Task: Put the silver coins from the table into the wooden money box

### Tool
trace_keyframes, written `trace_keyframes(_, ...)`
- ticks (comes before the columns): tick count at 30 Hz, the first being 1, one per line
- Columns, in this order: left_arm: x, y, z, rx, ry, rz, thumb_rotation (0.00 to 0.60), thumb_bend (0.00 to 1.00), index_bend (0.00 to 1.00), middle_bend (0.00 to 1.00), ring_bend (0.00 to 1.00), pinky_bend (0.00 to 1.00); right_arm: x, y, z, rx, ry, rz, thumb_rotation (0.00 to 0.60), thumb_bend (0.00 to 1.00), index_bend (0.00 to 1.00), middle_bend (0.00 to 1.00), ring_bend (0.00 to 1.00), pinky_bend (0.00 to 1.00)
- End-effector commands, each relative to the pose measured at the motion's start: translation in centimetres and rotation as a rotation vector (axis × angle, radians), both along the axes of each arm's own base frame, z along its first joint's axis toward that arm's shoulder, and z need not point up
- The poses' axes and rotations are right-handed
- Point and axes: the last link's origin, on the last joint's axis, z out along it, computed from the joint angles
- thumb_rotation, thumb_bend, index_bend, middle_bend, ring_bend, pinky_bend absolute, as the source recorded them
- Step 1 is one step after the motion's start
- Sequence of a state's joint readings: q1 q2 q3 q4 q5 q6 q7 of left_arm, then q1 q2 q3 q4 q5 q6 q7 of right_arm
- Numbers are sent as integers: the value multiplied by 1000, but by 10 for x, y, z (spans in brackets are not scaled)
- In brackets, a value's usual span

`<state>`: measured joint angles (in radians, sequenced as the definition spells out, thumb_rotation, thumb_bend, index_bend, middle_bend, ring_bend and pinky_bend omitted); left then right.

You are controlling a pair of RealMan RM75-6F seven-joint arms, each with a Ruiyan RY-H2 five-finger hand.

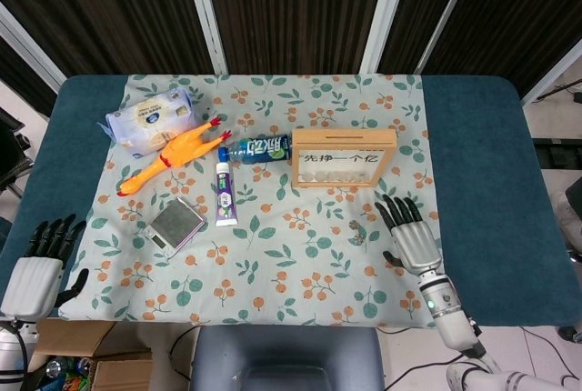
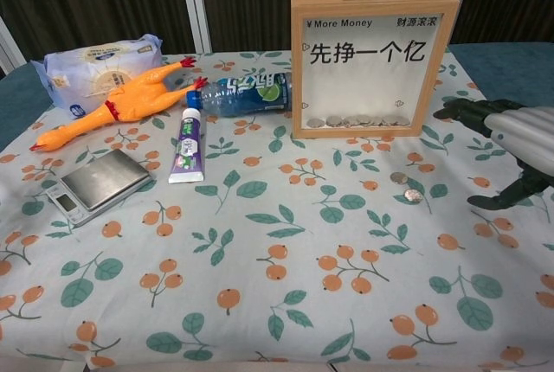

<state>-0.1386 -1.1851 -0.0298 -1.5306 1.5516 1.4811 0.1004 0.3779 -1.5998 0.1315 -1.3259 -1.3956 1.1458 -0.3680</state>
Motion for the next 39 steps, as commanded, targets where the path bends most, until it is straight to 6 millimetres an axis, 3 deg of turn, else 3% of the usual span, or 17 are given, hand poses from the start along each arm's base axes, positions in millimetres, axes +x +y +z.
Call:
trace_keyframes(1, -1, 0, 1, 2, 1, 4, 600, 375, 0, 0, 0, 0, 0, 0, -6, 10, 5, 4, 600, 370, 309, 0, 0, 0)
trace_keyframes(19, -6, 2, 0, -1, 4, 22, 600, 375, 0, 0, 0, 0, 5, -6, -41, 11, -47, 24, 600, 370, 523, 0, 0, 0)
trace_keyframes(39, -9, 4, 1, -3, 7, 30, 600, 374, 0, 0, 0, 0, 6, -11, -55, 25, -42, 13, 600, 370, 535, 10, 0, 0)
